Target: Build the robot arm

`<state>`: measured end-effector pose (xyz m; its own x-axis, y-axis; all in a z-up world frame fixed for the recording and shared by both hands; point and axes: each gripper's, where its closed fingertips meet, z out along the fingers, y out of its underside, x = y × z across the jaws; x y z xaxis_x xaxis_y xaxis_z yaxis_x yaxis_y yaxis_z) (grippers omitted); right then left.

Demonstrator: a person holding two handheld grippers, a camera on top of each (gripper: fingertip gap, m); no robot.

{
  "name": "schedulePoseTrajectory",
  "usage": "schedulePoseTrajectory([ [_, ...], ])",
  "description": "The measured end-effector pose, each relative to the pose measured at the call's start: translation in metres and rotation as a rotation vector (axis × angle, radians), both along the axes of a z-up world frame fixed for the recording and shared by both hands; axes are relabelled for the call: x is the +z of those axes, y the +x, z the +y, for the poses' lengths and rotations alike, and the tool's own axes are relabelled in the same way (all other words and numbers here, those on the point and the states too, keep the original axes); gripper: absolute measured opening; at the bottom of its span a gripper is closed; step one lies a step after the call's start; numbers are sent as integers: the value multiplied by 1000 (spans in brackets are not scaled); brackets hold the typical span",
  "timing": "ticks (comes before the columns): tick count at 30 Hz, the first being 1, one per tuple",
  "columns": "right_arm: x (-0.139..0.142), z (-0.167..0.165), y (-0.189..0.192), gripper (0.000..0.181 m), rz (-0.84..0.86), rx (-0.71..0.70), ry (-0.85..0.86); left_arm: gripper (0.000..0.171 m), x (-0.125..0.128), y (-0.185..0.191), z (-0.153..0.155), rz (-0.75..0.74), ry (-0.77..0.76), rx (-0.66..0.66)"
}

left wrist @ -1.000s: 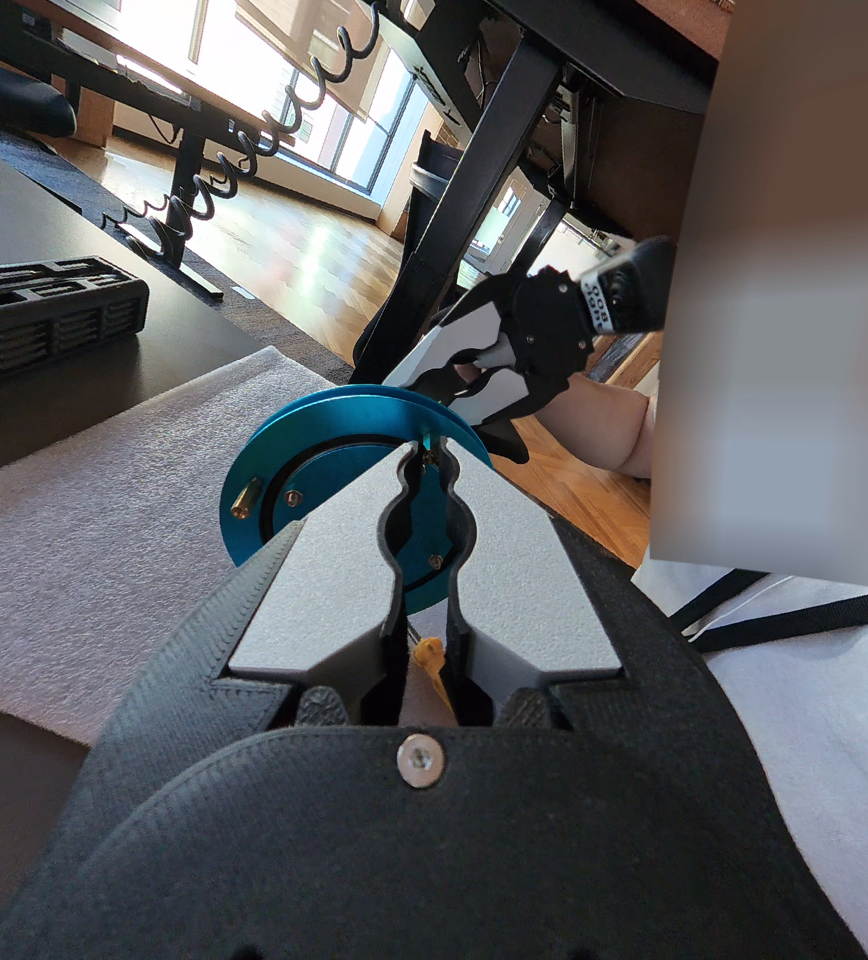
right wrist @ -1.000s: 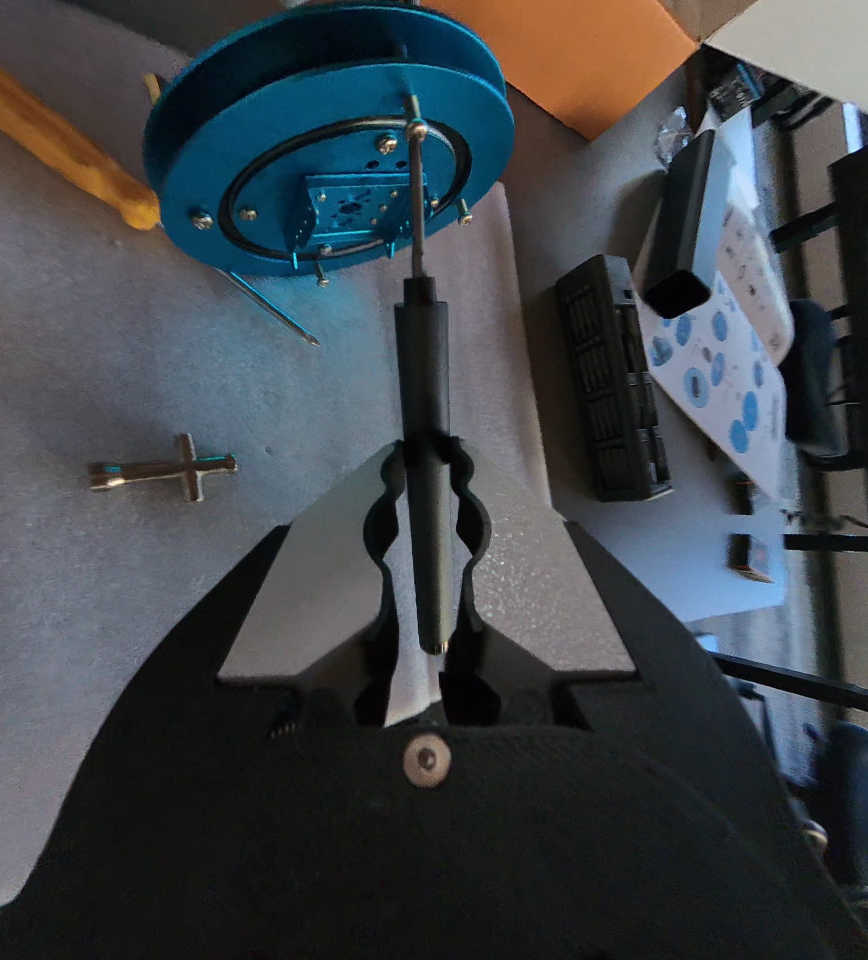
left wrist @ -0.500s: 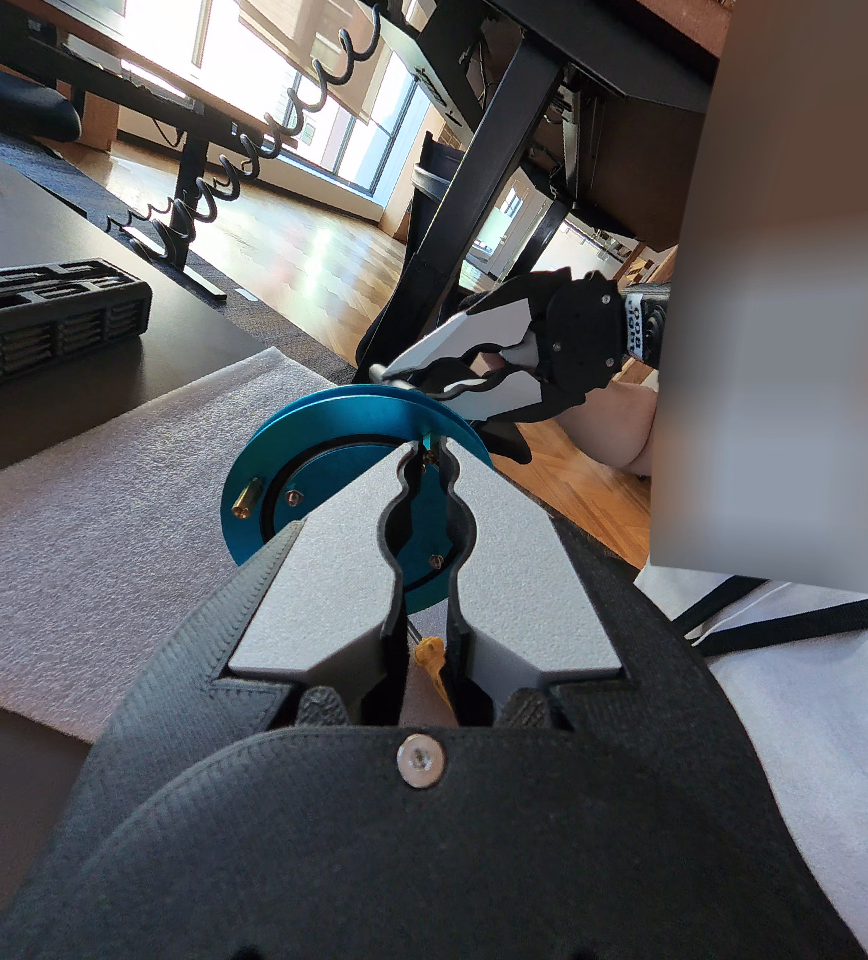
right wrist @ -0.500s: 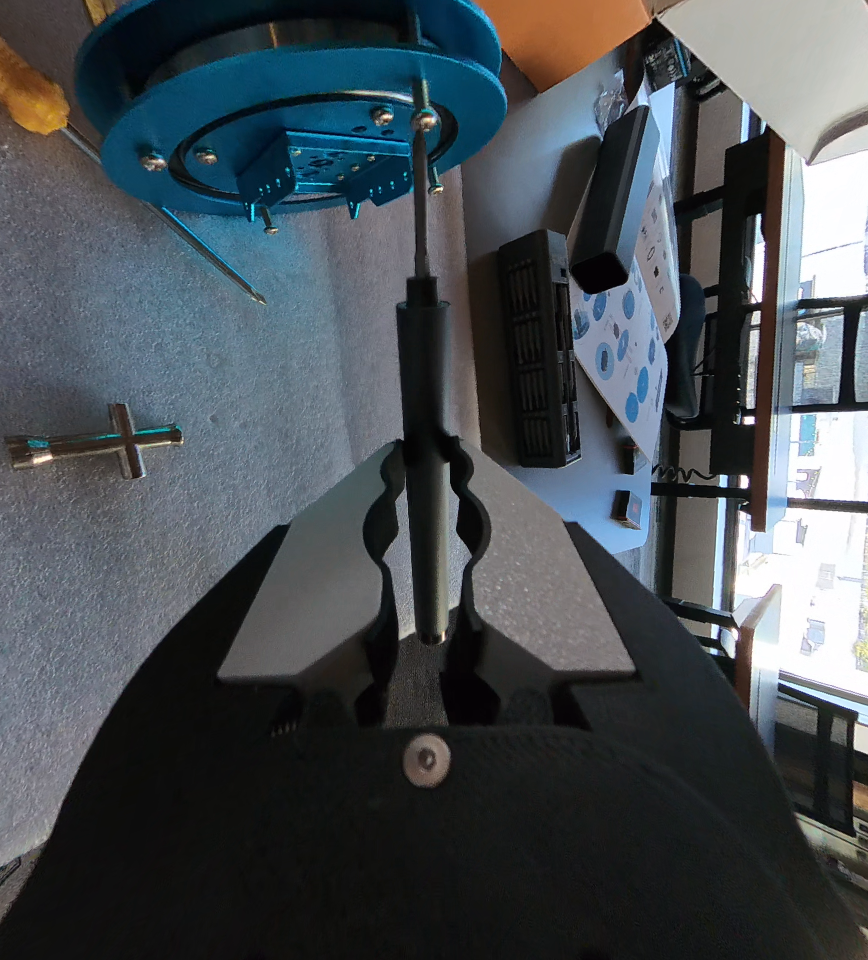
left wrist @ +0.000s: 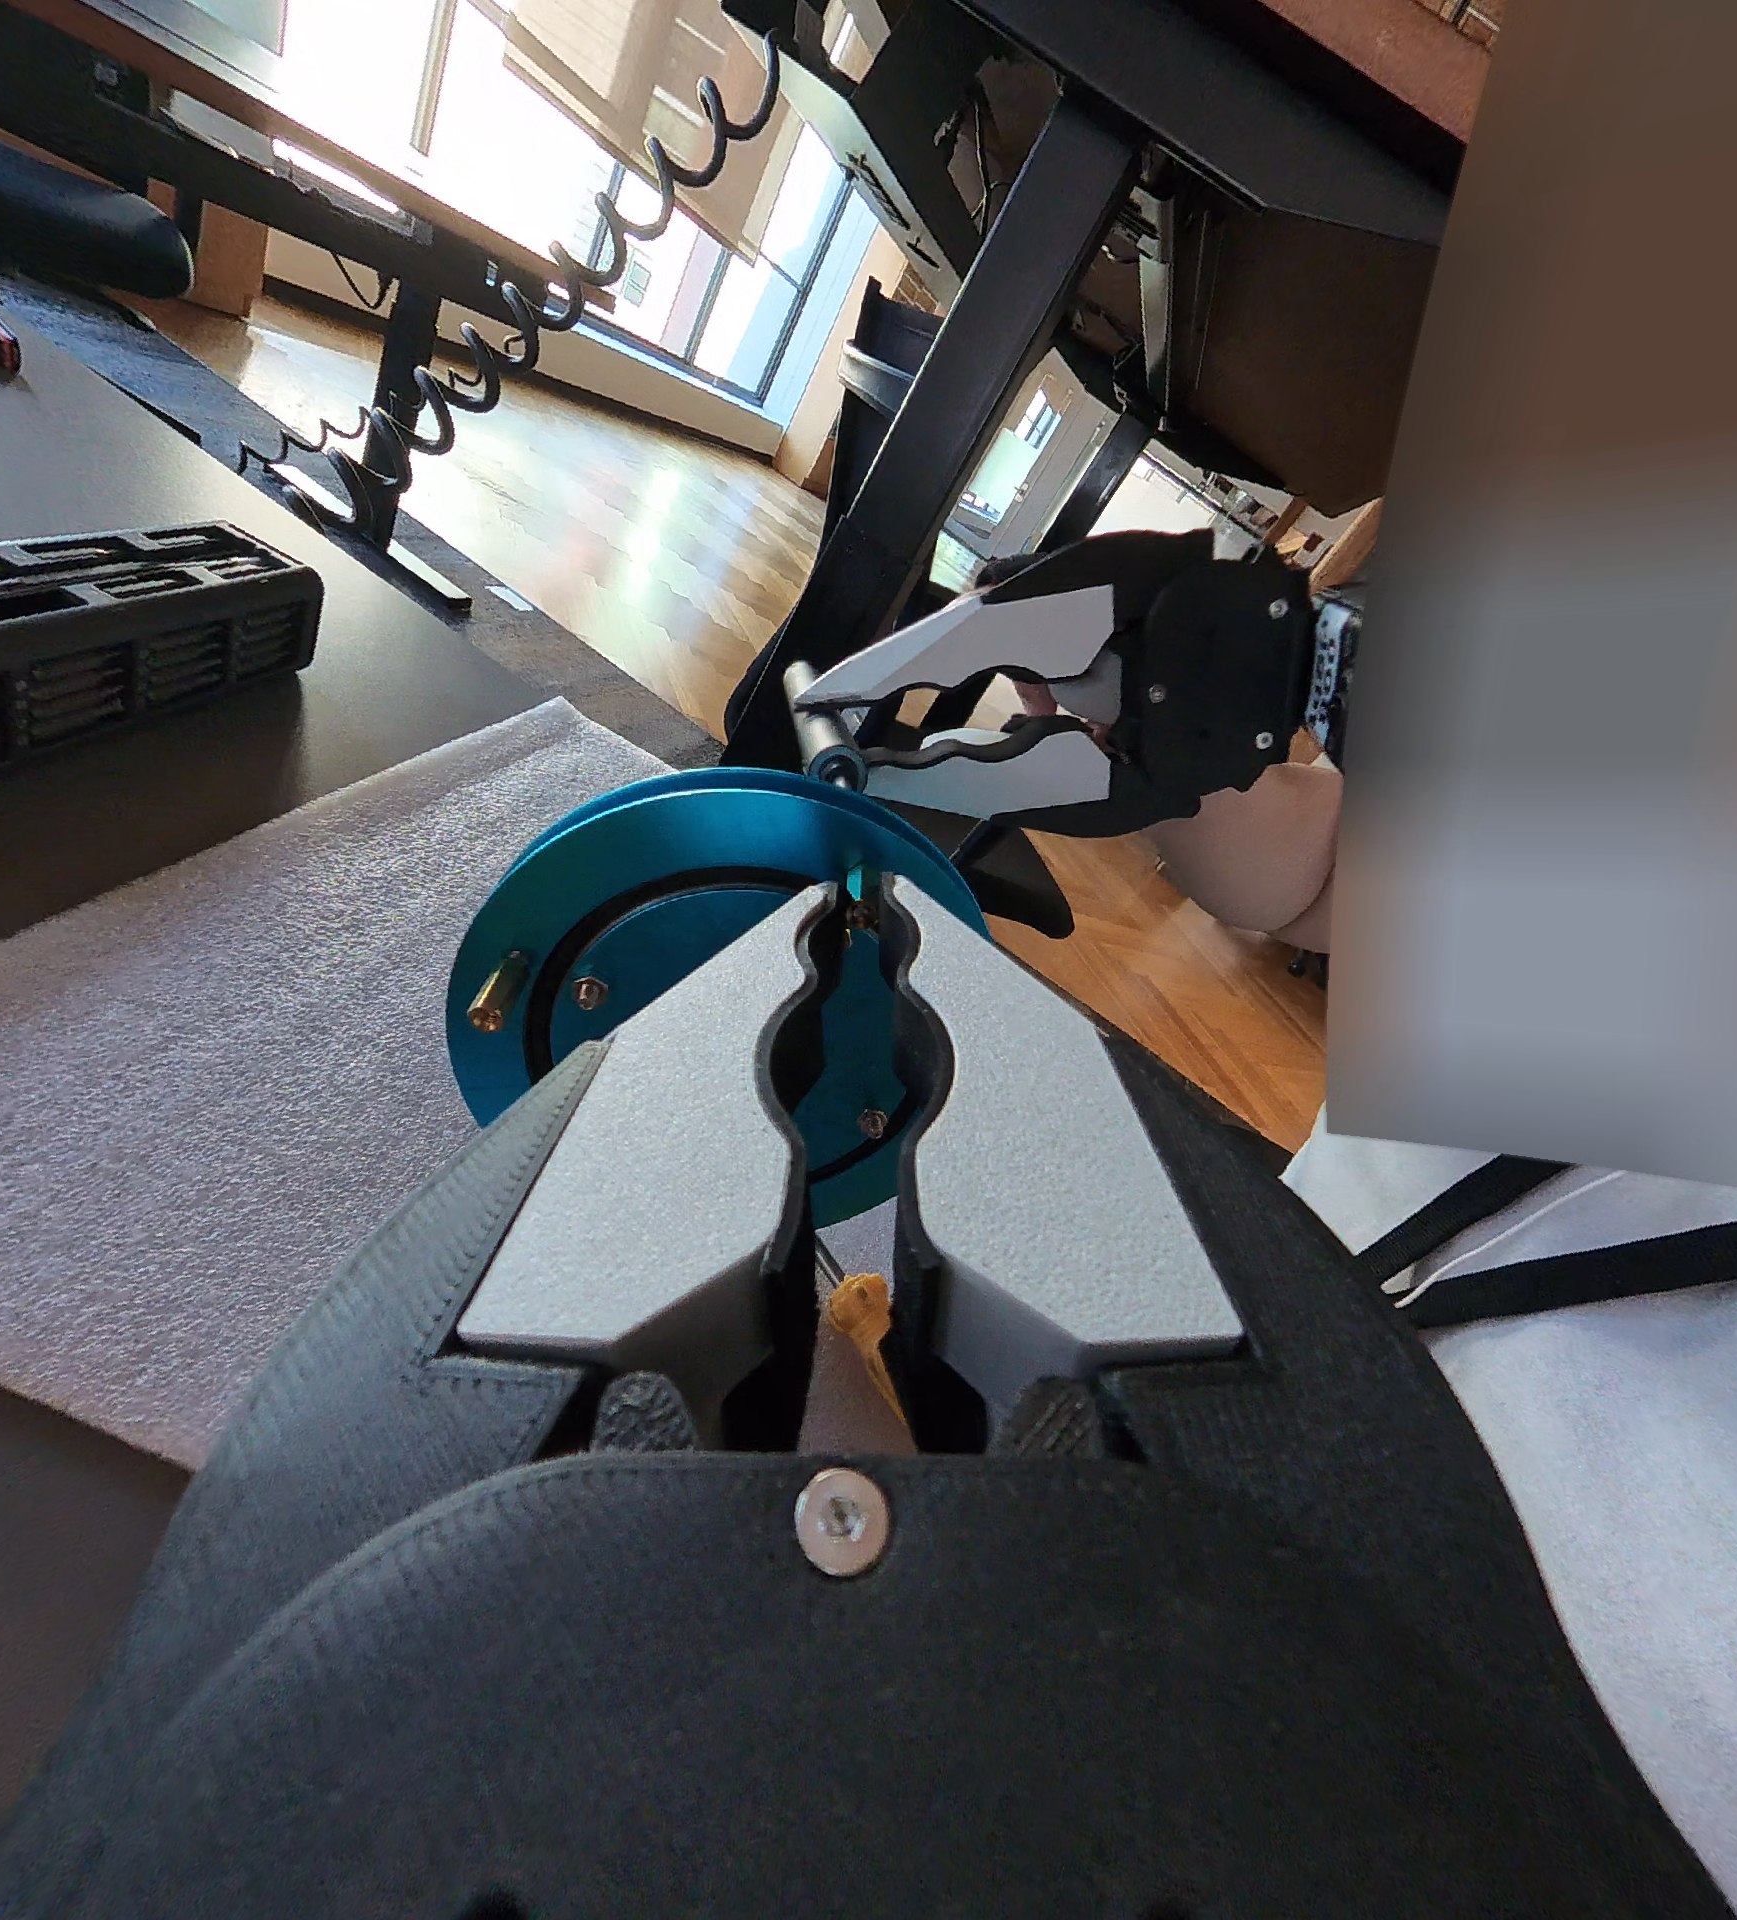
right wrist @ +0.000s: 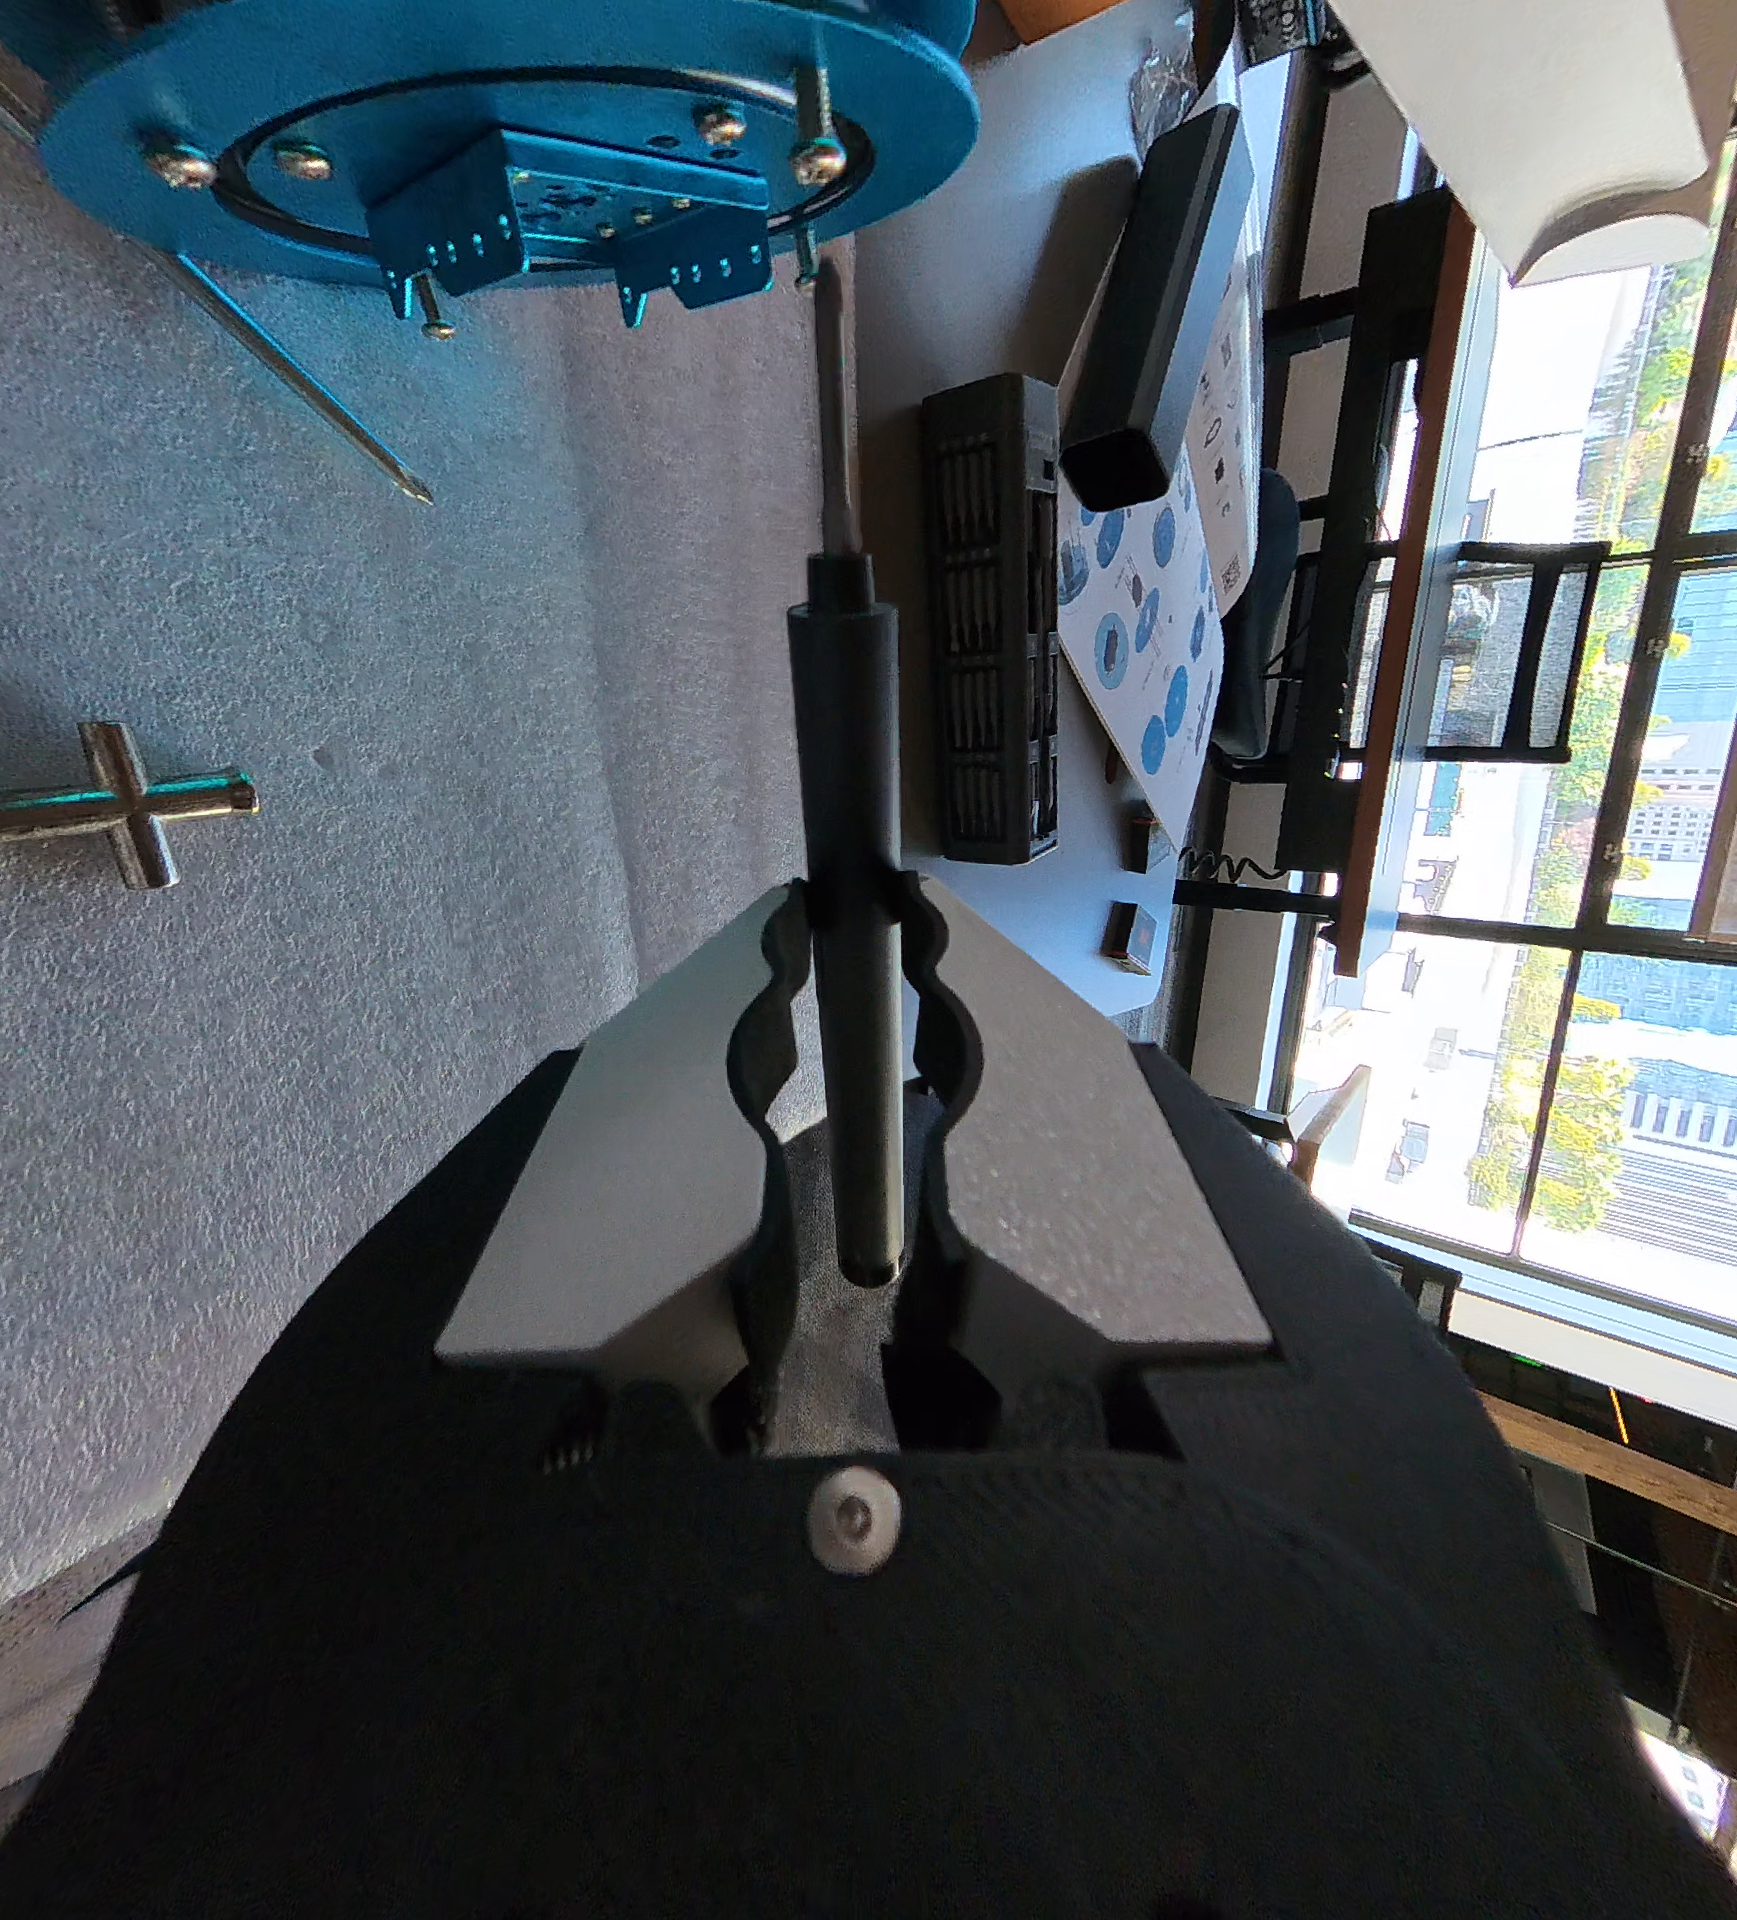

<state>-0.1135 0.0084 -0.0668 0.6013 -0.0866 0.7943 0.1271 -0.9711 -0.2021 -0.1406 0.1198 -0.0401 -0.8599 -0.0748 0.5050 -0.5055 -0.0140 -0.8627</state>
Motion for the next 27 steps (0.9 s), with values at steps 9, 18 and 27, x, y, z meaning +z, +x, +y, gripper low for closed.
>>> schedulePoseTrajectory([
  [9, 4, 6, -3, 16, -5, -7, -39, 4, 0, -1, 1, -10, 8, 35],
  [18, 6, 6, -3, 16, -6, -20, -61, 4, 0, -1, 1, -4, 11, 40],
  [27, 7, 6, -1, 16, -5, -25, -78, 5, 0, -1, 0, -13, 15, 40],
])
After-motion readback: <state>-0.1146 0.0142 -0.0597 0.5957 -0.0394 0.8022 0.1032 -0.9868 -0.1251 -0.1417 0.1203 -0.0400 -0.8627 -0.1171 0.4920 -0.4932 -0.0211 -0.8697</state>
